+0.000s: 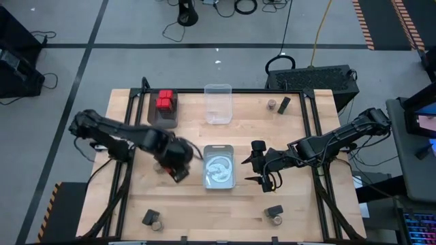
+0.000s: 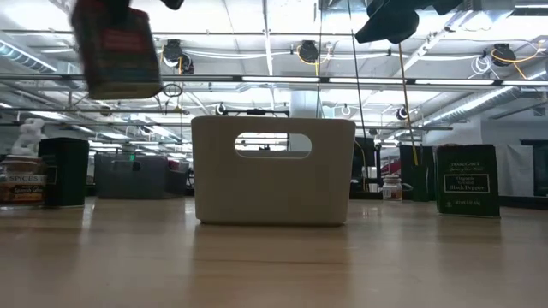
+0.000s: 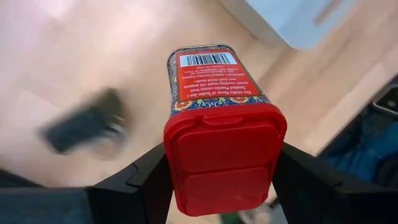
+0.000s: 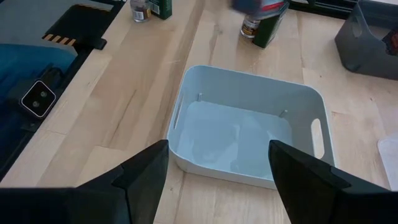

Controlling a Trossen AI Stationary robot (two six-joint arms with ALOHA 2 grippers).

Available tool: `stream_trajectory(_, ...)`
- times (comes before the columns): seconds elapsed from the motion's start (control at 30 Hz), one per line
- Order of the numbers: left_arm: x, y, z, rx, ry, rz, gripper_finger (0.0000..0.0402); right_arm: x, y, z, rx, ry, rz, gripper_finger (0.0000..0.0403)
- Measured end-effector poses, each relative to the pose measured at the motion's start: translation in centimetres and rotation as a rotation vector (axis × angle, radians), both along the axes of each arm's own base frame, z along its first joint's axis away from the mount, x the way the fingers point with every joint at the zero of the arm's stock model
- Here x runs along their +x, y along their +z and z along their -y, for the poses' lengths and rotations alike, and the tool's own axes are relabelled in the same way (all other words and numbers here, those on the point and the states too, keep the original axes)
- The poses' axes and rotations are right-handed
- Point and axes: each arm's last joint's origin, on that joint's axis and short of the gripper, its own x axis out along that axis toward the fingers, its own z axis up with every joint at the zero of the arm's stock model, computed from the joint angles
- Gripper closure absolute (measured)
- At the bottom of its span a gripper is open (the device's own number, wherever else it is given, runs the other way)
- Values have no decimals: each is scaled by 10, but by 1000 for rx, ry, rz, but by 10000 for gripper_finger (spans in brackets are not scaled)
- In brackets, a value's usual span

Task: Sort spices by type
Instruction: Put the red seasoning can into the black transparent bin

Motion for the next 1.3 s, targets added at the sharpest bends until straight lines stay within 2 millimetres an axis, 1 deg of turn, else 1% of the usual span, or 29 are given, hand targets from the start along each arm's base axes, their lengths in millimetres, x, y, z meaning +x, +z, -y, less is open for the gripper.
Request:
stream_trajectory(0.13,-15,15,-38,61,-4,36,173,0,0,0,-10,8,2,145)
stream_trajectory(0.27,-29,23,-76,156,-17,26,173,0,0,0,-32,25,8,145)
stream_trajectory(0.33,-35,23,-95,212,-41,-12,173,1,1,1,-43,30,14,145)
stream_trajectory(0.47,-42,21,-129,328,-159,-80,173,3,0,6,-69,19,16,145)
stream_trajectory(0.67,-44,11,-167,406,-343,-176,173,7,0,20,-90,-17,15,145)
stream_trajectory(0.83,-43,0,-192,424,-450,-280,173,8,0,28,-93,-47,3,145)
stream_trajectory(0.97,-39,-10,-205,401,-530,-313,173,8,-1,31,-99,-56,-9,145)
stream_trajectory(1.1,-33,-19,-210,362,-591,-333,173,7,-3,32,-104,-58,-29,145)
stream_trajectory(1.3,-30,-27,-213,317,-610,-363,173,12,-10,31,-110,-53,-57,145)
